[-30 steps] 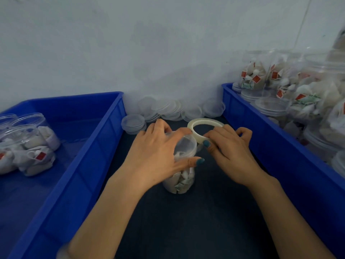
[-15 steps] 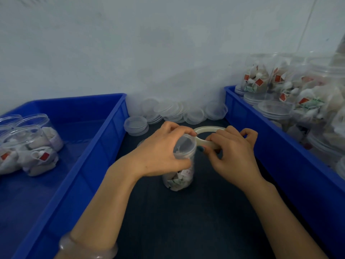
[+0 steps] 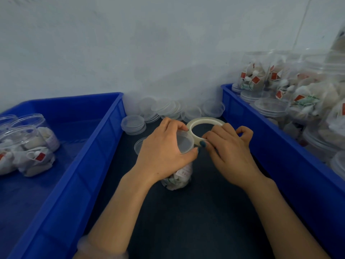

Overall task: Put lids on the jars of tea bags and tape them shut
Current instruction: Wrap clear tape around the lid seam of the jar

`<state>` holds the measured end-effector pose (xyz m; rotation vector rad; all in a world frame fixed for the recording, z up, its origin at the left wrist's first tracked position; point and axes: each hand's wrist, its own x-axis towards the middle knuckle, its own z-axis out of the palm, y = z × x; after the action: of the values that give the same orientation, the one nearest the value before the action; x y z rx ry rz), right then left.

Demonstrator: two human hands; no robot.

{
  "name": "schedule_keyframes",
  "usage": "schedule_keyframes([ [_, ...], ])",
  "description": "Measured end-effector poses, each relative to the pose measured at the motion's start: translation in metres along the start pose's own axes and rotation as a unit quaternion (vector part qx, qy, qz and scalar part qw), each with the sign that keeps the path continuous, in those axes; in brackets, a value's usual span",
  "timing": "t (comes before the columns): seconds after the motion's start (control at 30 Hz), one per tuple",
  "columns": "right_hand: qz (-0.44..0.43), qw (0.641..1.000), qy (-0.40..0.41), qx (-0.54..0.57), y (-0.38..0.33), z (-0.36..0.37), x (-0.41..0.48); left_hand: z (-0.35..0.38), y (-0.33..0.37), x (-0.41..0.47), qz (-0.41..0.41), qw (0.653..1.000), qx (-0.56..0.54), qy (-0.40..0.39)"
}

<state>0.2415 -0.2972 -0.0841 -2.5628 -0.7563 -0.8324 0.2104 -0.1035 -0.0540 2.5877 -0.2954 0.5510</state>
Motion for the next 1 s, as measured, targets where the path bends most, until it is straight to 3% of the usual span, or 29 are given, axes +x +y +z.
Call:
schedule_keyframes([
  [0.33, 0.054, 0.994, 0.078, -0.05, -0.026, 0.013, -0.003, -0.012, 0.0, 0.001, 0.028, 0.997, -0.039, -0.062],
  [0.5, 0.065, 0.993, 0.092, -0.044, -0.029, 0.02, -0.004, -0.012, -0.003, 0.0, 0.003, 0.997, 0.022, -0.079],
  [0.63, 0.055, 0.995, 0.073, -0.032, -0.023, 0.018, -0.005, -0.011, 0.002, 0.0, -0.02, 0.997, 0.028, -0.07],
  [0.77, 0.044, 0.998, 0.048, -0.015, -0.019, 0.015, -0.004, -0.016, 0.005, 0.003, 0.009, 0.993, 0.109, -0.042],
  [1.0, 0.05, 0.998, 0.038, -0.002, -0.02, 0.014, -0.003, -0.014, 0.01, 0.0, 0.006, 0.997, 0.051, -0.051],
])
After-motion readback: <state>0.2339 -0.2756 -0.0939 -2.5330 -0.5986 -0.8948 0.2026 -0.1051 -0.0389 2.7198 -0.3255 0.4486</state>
